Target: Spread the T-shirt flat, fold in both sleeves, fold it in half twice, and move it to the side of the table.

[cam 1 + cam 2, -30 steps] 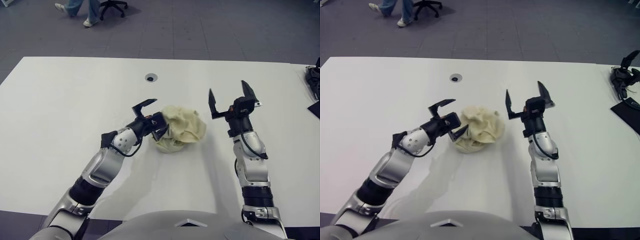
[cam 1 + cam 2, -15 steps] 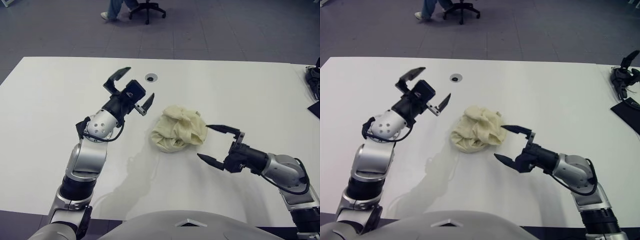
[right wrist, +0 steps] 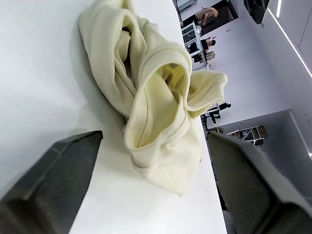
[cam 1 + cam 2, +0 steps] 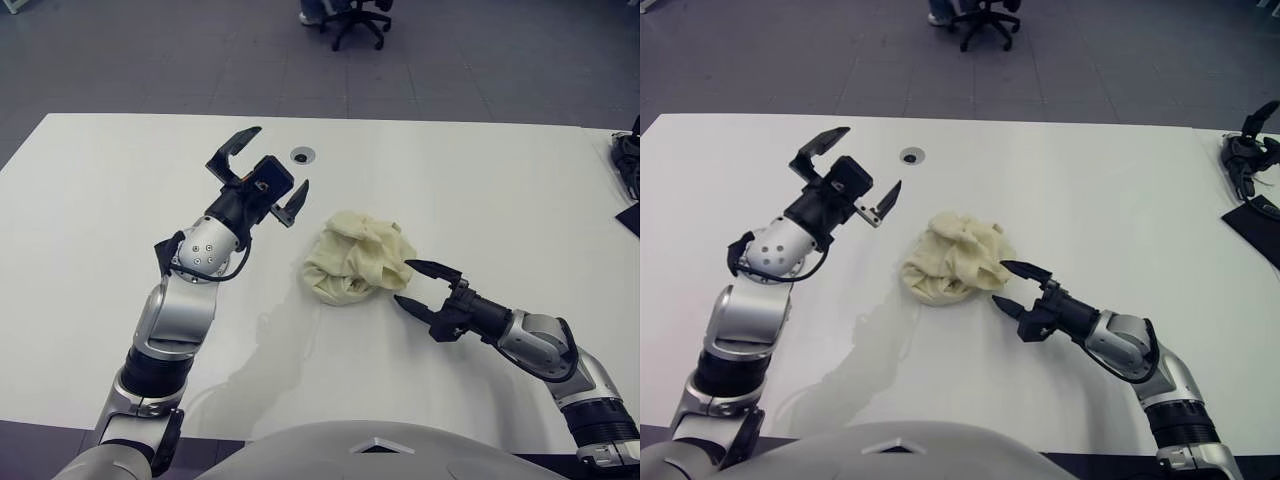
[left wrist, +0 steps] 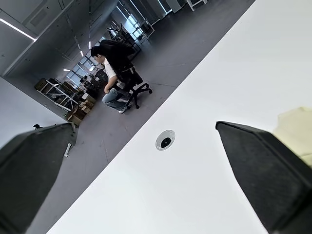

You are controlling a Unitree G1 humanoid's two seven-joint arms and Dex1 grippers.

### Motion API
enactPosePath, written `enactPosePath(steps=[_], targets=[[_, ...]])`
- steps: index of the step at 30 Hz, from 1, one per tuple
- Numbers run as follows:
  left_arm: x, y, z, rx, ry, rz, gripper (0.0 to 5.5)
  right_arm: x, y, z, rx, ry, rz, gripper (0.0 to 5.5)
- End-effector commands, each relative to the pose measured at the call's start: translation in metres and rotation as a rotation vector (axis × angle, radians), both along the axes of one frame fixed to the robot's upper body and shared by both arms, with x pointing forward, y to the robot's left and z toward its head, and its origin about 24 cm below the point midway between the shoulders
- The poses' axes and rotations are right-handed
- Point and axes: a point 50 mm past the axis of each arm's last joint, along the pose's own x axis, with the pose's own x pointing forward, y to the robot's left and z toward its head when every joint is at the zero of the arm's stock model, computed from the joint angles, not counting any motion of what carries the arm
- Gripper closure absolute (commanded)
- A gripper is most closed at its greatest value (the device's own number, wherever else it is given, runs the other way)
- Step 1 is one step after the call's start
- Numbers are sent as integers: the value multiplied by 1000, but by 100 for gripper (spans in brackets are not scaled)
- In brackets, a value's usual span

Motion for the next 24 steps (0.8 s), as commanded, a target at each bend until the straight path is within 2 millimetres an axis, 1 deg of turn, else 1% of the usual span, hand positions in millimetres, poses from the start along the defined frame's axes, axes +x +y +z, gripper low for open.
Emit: enactPosePath(steps=[1, 6, 12, 13, 14, 16, 18, 20, 23, 24], targets=[[-1, 1, -5, 20, 11, 4, 10, 3, -4, -5, 1, 24, -28, 230], [-1, 2, -7, 36, 9, 1, 10, 3, 1, -8, 25, 29, -27, 315], [-2, 0, -8, 38, 9, -1, 10, 4, 2, -8, 44, 31, -35, 405], [-2, 0, -8, 37, 10, 0, 10, 4, 2, -8, 46, 32, -38, 428], [-2, 1, -8, 37, 10, 0, 10, 4, 2, -7, 48, 30, -42, 438], [-2, 3, -9, 36, 16, 6, 10, 8, 1, -2, 65, 18, -54, 475], [-1, 7, -8, 29, 15, 14, 10, 17, -2, 11, 83, -27, -69, 510], [3, 11, -1, -16, 1, 21, 10, 31, -6, 34, 112, -110, -79, 540], [14, 18, 20, -107, -51, 28, 10, 59, -10, 87, 153, -299, -64, 547], [17, 19, 25, -125, -66, 24, 10, 65, -9, 103, 162, -349, -48, 547]])
